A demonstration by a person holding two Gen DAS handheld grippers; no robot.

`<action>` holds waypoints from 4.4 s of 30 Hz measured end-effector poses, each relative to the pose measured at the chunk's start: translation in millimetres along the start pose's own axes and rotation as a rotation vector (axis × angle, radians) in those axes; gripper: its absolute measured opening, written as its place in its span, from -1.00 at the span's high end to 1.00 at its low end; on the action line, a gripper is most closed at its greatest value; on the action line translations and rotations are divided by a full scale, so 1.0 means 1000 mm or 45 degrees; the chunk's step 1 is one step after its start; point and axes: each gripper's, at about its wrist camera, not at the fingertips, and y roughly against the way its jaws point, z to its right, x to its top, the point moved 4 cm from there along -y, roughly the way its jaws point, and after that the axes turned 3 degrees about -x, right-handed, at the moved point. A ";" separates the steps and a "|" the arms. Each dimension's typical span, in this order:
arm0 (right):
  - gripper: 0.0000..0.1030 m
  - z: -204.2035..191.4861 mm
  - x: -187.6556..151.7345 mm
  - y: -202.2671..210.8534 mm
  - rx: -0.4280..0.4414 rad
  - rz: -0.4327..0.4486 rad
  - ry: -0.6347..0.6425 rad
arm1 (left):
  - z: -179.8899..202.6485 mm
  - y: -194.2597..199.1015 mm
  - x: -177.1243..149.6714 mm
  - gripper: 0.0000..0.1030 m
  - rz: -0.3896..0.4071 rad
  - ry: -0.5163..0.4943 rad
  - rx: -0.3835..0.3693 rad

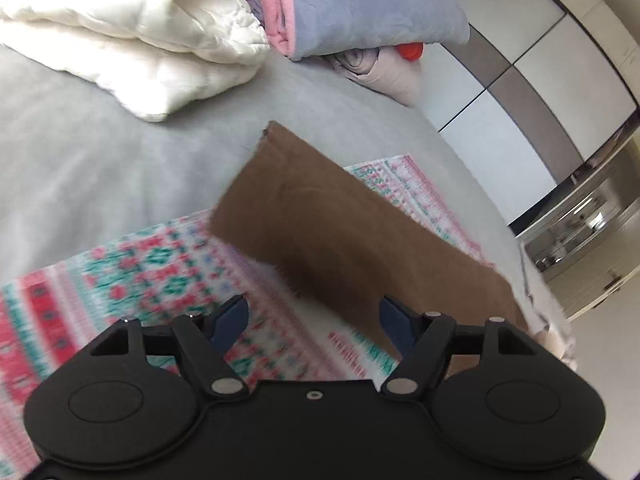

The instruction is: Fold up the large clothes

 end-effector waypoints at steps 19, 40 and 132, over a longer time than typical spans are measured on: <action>-0.99 -0.005 -0.006 -0.025 -0.114 -0.045 0.057 | 0.053 -0.040 0.041 0.11 0.241 -0.625 0.649; -0.99 0.078 0.010 0.014 -0.156 0.089 -0.151 | 0.288 0.067 -0.161 -1.00 -0.121 -1.175 -0.022; 0.88 0.126 0.282 -0.344 1.127 -0.131 -1.003 | 0.404 -0.351 -0.171 0.46 -0.444 -0.415 -0.727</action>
